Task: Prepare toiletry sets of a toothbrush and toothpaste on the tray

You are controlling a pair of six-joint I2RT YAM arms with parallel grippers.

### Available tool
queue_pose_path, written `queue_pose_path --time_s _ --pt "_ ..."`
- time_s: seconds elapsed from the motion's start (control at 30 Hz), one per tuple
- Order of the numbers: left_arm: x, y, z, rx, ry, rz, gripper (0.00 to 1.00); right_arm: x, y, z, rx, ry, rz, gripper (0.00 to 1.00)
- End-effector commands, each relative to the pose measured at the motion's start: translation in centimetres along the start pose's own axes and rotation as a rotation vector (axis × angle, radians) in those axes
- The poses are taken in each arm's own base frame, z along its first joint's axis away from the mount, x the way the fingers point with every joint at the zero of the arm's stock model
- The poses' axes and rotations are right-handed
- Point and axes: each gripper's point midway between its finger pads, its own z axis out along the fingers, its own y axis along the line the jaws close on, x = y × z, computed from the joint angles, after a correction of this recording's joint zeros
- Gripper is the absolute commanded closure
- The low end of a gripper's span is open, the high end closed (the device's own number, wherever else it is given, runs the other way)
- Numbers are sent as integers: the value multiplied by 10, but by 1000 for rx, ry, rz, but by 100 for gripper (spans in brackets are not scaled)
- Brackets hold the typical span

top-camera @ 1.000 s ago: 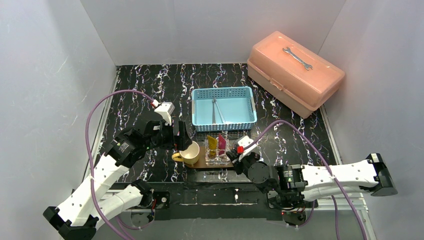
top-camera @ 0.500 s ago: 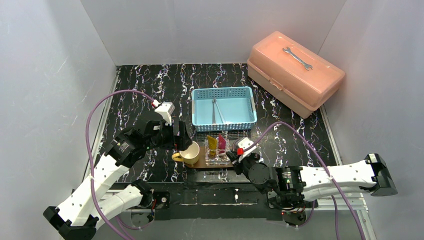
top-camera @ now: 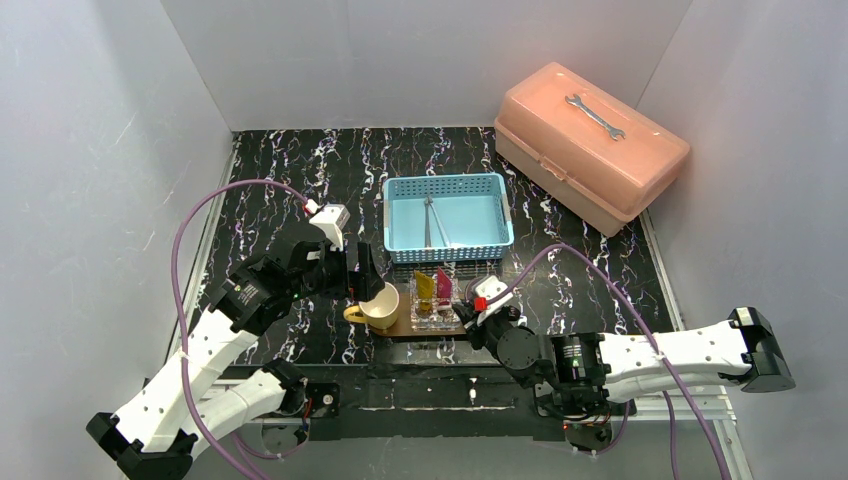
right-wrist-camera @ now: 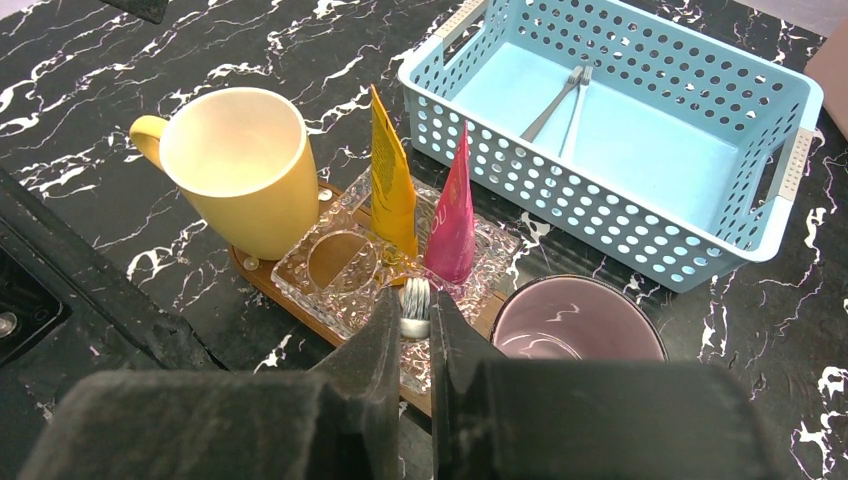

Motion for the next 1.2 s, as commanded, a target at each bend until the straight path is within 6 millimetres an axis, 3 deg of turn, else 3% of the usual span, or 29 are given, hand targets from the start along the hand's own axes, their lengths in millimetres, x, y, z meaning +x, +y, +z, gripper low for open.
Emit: queue_pose_path --time_s 0.0,0.27,0.47,0.73,0.83,1.0,1.17 --pt "2 1 0 2 3 4 2 -6 -1 1 20 -27 33 84" --pt "2 1 1 3 4 8 2 -10 3 1 2 -18 26 67" --pt "2 2 3 1 7 16 2 -58 13 -2 -32 -39 13 58" --pt "5 2 6 17 -1 37 2 -115 9 1 31 -19 -92 56" --pt "7 0 6 33 -1 45 2 -126 3 18 41 22 -119 56" --pt "9 -1 6 51 -6 54 2 -133 -23 67 22 129 -93 56" --pt "13 0 6 64 -12 62 2 -125 -45 117 16 270 -93 56"
